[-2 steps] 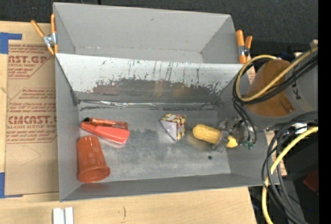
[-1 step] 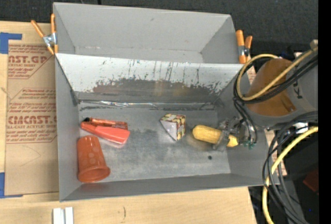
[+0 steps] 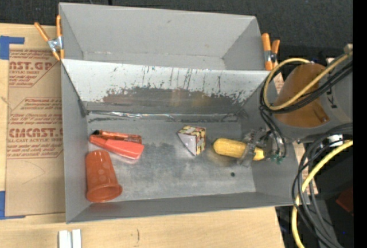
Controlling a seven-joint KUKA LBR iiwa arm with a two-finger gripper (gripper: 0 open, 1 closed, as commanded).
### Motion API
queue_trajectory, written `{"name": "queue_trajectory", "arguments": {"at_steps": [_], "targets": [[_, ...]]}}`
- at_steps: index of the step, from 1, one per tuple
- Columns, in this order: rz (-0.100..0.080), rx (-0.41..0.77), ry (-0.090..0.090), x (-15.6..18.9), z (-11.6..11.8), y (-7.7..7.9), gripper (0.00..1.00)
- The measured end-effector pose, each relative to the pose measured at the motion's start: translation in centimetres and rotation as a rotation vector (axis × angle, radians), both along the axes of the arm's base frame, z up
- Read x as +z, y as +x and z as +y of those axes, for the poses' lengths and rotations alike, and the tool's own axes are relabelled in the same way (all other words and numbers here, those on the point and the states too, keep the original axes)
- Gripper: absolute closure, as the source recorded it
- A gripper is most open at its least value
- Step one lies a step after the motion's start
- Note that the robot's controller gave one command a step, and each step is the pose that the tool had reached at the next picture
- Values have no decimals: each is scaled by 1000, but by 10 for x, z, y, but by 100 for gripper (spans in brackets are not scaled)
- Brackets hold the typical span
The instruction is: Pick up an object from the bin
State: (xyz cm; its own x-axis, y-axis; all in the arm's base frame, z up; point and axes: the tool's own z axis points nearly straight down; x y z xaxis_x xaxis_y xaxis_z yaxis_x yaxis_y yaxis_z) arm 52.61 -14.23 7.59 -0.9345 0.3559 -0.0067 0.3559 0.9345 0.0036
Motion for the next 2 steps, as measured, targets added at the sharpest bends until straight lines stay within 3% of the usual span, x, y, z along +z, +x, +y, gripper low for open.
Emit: {"name": "queue_trajectory", "arguments": {"at_steps": [2], "targets": [[4,-1,2,20,1,-1,100]]}}
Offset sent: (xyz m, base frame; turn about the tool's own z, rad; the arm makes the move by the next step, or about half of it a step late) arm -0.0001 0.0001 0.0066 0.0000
